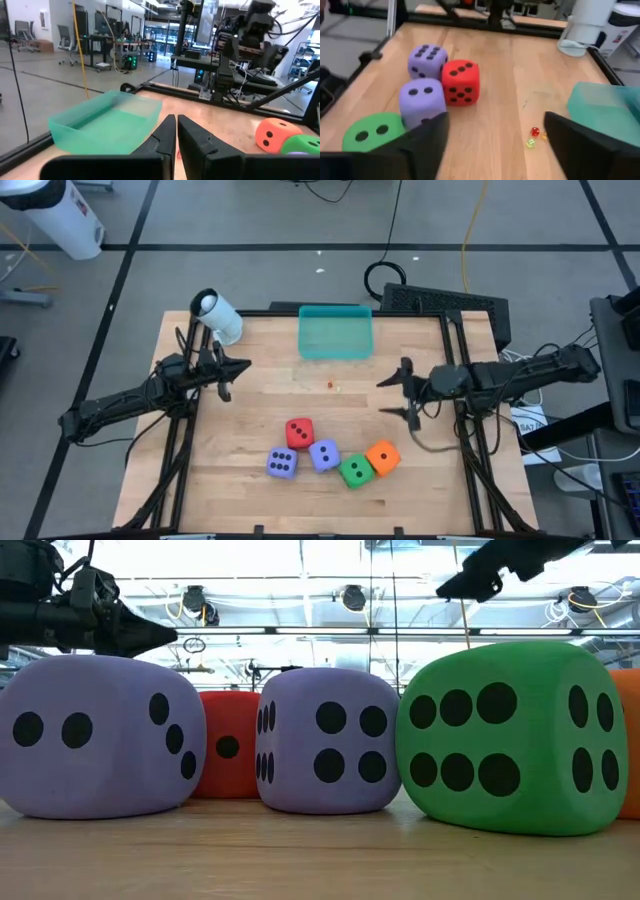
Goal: Pick & Place Dice
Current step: Put the large orange die into the blue bin
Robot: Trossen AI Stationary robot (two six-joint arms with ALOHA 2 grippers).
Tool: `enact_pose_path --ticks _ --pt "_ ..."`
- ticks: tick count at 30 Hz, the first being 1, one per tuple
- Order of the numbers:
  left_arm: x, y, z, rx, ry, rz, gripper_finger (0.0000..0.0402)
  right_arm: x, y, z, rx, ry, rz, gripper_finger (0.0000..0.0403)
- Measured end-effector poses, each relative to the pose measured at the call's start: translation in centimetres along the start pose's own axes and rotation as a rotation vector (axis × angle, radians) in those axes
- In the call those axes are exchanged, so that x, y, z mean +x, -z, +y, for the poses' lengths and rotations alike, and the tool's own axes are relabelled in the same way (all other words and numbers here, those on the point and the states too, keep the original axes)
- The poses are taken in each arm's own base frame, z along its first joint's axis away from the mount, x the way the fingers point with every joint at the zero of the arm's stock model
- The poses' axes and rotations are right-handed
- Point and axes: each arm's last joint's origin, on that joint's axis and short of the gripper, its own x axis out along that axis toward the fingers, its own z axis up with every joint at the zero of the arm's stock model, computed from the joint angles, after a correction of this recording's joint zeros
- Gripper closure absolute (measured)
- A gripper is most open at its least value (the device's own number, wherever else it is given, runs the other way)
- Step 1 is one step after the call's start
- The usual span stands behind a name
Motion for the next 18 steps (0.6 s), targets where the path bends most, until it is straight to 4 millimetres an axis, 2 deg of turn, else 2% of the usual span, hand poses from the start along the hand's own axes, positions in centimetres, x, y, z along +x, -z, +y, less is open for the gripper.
enact_pose_path --ticks 3,5,13,18 --pt "0.0 0.3 0.0 -0.011 0.004 0.037 0.0376 0.3 -0.6 0.9 -0.025 -0.002 0.017 0.0027" --pt "0.0 0.7 0.1 -0.031 -0.002 0.071 0.0376 0.5 -1.0 1.5 -0.03 -0.006 0.039 0.0009" --pt "0.0 0.7 0.1 -0.064 -0.003 0.068 0.0376 1.6 -3.0 3.2 -0.025 -0.054 0.217 0.0004" --pt "0.0 0.4 0.0 -0.065 0.001 0.043 0.0376 3.3 -2.7 5.2 -0.063 -0.187 0.293 0.0004"
